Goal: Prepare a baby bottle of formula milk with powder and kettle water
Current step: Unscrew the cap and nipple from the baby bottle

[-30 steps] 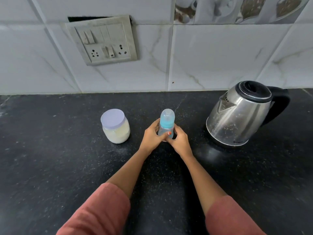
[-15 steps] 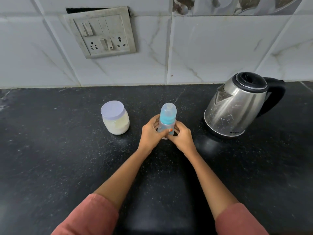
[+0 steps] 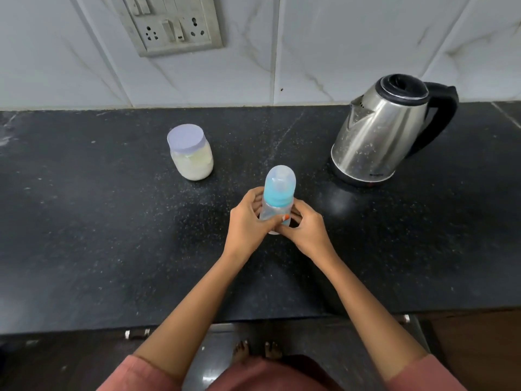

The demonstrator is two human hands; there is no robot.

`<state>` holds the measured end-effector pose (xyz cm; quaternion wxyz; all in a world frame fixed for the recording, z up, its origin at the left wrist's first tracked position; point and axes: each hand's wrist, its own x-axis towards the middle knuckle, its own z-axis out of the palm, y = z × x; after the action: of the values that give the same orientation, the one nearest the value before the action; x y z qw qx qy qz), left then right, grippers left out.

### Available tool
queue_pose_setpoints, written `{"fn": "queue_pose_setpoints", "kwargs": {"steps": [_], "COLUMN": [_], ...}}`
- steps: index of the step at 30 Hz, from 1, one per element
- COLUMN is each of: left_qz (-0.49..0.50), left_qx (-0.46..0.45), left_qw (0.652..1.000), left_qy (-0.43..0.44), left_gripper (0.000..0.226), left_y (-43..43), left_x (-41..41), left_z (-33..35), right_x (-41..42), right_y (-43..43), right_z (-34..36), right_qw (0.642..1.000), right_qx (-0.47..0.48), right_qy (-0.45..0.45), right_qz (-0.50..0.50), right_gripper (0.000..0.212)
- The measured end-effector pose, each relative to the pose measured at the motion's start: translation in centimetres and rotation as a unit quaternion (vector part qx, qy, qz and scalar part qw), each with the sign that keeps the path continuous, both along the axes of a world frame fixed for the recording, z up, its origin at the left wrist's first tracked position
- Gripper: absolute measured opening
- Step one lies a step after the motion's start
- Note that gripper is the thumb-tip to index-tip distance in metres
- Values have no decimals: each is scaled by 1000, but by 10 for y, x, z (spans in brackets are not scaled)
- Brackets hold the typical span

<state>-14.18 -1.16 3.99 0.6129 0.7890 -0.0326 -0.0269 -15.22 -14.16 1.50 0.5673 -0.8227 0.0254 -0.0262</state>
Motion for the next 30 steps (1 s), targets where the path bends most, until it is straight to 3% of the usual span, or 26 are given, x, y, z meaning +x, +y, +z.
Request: {"fn": "queue_pose_setpoints", "kwargs": {"steps": [20,26,30], "left_qz": [-22,-49,-69], "left_qx": [3,-7,-13], "left_qw": [1000,999,997], "left_qy": [13,17,18], "left_gripper": [62,62,65], "left_y": [16,20,23], "left_x": [-56,-53,-51], "left_z": [-44,-50,-52], "right_x": [-55,-54,-51], "right_y": [11,-5,-11], "right_z": [-36,-8,30], "right_qw": [998,967,956], "right_qx": [-58,-181,-219], "right_qy": [28,124,124], "right_qz": [15,133,152], "right_gripper": [54,92,91]}}
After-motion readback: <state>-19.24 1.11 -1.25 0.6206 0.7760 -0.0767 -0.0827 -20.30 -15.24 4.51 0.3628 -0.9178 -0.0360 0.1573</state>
